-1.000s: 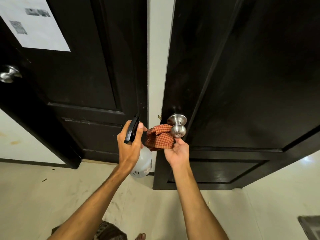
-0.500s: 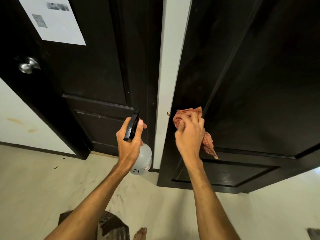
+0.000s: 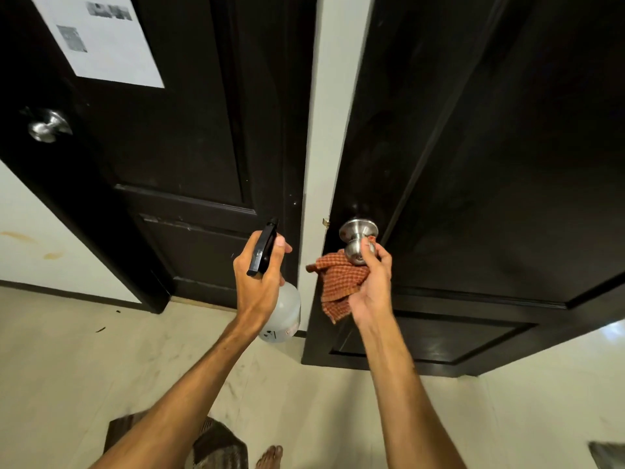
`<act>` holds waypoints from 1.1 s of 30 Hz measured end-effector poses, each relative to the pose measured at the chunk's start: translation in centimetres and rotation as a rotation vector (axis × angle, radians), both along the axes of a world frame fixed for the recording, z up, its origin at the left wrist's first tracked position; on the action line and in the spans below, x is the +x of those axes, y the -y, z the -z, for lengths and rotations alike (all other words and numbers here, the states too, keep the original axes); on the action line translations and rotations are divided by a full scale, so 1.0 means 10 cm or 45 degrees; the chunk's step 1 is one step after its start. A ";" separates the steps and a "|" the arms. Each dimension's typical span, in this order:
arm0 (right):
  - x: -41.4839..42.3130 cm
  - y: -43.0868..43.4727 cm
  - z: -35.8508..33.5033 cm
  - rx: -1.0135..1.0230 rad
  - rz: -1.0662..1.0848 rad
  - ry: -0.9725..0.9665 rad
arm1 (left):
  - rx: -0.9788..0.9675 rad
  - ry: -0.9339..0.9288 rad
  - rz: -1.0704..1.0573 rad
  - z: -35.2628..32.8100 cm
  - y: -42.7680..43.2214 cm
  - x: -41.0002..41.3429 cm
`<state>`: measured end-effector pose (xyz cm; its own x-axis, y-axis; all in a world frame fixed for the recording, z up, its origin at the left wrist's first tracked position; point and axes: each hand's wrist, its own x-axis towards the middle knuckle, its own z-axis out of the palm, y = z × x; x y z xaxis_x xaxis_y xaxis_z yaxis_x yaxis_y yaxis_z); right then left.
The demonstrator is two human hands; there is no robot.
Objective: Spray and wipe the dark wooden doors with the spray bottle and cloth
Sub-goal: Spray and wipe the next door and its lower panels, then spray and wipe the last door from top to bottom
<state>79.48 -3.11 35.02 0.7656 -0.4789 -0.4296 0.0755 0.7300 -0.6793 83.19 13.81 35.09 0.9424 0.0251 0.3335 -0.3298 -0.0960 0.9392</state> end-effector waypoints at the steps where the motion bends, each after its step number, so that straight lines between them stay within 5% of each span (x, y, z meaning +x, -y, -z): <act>1: 0.05 -0.06 -0.03 0.072 0.054 -0.016 | 0.003 -0.001 0.006 0.00 0.01 0.00; 5: 0.20 -0.17 -0.18 0.178 0.312 -0.069 | 0.009 0.014 0.005 -0.04 0.01 0.01; 15: -0.25 -0.25 -0.03 -0.067 0.391 -0.086 | -0.032 -0.003 0.085 -0.01 -0.04 -0.10; 17: -0.46 -0.32 0.07 -0.518 0.572 -0.092 | -0.037 -0.013 0.117 0.04 -0.06 -0.12; 21: -0.68 -0.47 0.29 -2.122 0.860 -0.214 | -0.016 -0.051 0.174 0.12 -0.09 -0.19; 23: -0.69 -0.63 0.36 -2.417 0.715 -0.209 | -0.005 -0.062 0.220 0.15 -0.09 -0.24; 30: -1.05 -1.02 0.53 -2.275 0.804 -0.415 | -0.016 -0.099 0.403 0.14 -0.07 -0.45; 33: -1.17 -1.19 0.64 -1.914 0.656 -0.468 | 0.006 -0.097 0.472 0.13 -0.05 -0.53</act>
<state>67.82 8.83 28.61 0.3688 -0.7696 0.5213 -0.2298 -0.6189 -0.7511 77.88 14.33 33.77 0.9094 -0.3236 0.2613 -0.2720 0.0123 0.9622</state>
